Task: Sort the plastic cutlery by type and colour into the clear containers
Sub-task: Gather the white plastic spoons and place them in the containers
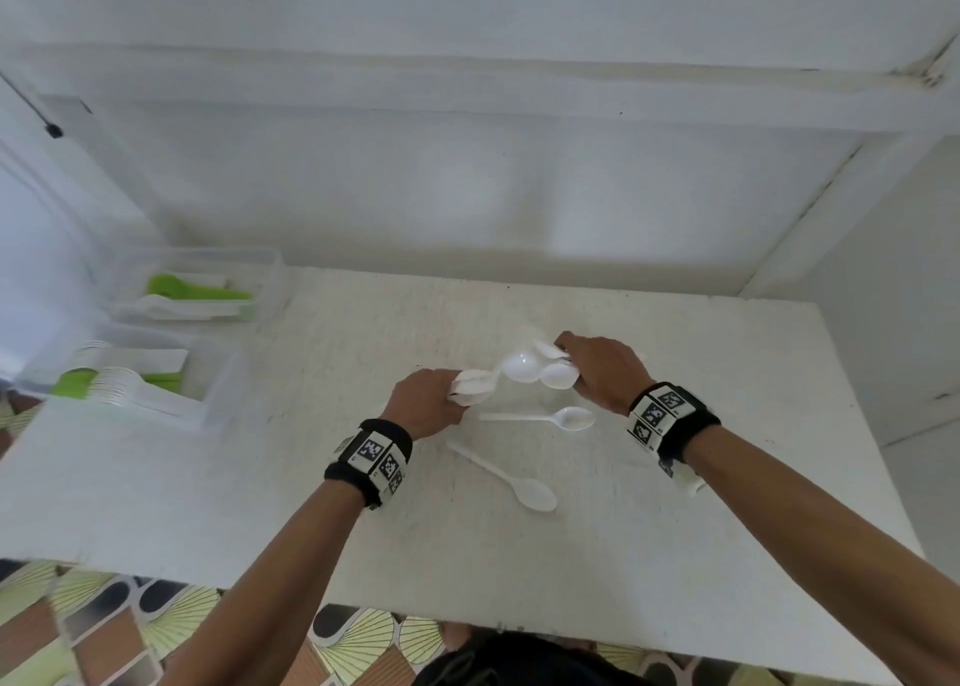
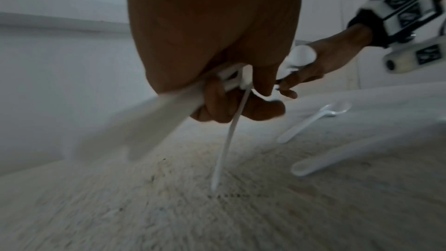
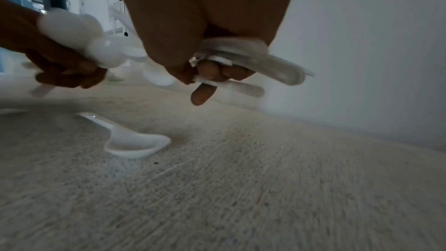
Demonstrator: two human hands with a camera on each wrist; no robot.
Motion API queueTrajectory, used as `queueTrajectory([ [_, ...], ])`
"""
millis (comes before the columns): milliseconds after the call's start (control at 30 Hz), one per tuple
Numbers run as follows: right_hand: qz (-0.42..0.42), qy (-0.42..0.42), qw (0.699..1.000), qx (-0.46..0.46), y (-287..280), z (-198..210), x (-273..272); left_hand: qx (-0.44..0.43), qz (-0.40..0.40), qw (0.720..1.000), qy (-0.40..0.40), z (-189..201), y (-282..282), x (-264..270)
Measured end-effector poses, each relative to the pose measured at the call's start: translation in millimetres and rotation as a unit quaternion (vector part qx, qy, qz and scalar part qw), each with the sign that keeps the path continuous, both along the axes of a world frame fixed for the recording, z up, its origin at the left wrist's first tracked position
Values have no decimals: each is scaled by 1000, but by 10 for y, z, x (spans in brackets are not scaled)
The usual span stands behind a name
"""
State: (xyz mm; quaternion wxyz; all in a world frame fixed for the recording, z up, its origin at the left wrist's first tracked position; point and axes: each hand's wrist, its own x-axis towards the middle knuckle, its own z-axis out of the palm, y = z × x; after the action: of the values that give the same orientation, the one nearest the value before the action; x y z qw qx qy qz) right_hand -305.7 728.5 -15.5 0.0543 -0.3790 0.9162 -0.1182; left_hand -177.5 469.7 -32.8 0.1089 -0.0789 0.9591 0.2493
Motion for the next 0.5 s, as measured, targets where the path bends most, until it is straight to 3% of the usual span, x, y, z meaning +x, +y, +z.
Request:
queueTrajectory([
  [133,-158,-38,987,-7,82,-33,15,5,-115,993,-33,9,213,91],
  [267,-251,-181,945,-107,134,-93,34,-65,-269,961,1,-121,416,211],
  [500,-293,-232,909,-184,169,-117,92,-67,-315,945,53,-308,457,411],
])
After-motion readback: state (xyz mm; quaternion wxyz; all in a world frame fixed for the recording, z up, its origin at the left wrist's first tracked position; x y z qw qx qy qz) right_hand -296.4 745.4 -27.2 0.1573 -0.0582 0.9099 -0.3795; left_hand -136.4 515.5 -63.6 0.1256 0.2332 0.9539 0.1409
